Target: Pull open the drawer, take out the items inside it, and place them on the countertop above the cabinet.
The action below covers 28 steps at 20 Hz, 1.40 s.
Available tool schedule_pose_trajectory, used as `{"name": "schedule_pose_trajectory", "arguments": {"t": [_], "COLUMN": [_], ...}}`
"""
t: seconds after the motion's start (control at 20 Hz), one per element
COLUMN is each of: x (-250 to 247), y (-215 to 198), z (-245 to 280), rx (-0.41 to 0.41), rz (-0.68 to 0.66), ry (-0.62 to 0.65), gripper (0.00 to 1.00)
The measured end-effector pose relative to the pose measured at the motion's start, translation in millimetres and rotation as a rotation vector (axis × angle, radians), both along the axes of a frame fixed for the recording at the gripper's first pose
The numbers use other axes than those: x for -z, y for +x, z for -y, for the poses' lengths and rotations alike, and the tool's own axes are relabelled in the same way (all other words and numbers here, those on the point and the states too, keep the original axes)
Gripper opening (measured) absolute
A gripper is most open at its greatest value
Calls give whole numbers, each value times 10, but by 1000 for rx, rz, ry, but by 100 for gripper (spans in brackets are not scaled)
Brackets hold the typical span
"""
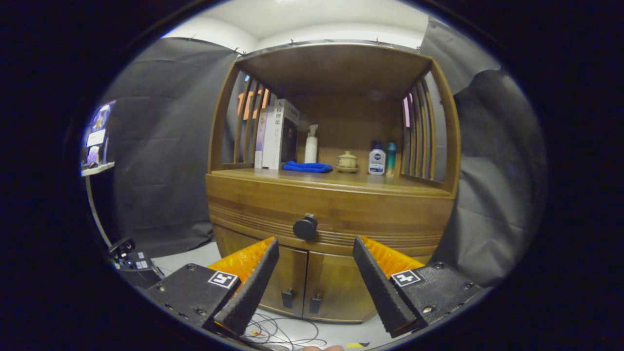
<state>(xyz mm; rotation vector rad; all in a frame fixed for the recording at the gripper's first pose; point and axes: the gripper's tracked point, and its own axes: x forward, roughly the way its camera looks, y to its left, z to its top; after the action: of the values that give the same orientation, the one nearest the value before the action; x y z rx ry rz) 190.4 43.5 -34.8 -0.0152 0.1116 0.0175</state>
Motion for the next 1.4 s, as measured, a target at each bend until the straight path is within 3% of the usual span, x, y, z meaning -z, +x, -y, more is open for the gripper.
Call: {"name": "schedule_pose_trajectory", "arguments": {"t": [0.35, 0.7, 0.85, 1.05, 1.1, 1.25, 1.4], "x": [107, 257, 259, 290, 282, 280, 281], "y": [727, 973, 1038, 1068, 1075, 1051, 1067], "z": [-114, -82, -68, -95, -91, -107, -107], "rx": [51, 88, 103, 100, 107, 126, 121], "rz": [-25, -66, -74, -81, -85, -92, -95], "ry": [-43, -17, -24, -44, -57, -9, -65], "gripper": [99, 99, 95, 65, 51, 46, 38]}}
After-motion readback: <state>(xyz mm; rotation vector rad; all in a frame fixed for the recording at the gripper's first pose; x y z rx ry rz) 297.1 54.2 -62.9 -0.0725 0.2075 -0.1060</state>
